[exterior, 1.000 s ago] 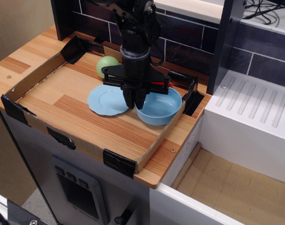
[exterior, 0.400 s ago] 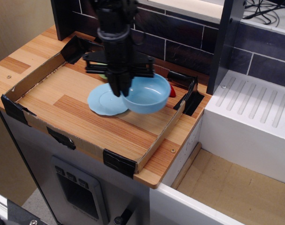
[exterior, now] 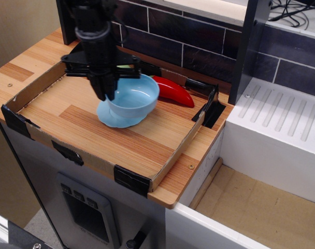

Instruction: Put bowl on plate

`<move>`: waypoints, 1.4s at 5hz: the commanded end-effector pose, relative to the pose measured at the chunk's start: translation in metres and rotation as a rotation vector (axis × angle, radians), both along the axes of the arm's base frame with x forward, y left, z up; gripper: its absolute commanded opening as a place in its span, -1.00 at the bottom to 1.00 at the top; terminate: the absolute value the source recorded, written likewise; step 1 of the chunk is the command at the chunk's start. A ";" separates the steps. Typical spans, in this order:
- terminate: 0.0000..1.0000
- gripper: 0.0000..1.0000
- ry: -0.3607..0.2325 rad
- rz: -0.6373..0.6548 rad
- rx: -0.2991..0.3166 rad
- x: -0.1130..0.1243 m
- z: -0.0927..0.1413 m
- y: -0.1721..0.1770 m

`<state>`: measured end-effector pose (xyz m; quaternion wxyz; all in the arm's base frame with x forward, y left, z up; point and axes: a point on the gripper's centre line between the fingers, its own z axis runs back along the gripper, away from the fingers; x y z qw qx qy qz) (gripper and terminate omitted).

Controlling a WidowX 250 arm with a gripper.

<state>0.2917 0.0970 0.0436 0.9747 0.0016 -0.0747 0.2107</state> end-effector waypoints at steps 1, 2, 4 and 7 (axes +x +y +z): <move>-1.00 -1.00 -0.045 0.010 0.059 0.006 0.001 0.017; -1.00 -1.00 -0.038 0.015 0.068 0.007 -0.004 0.020; -1.00 1.00 -0.050 0.027 0.088 0.007 -0.003 0.019; -1.00 1.00 -0.091 0.034 0.043 0.002 0.041 0.009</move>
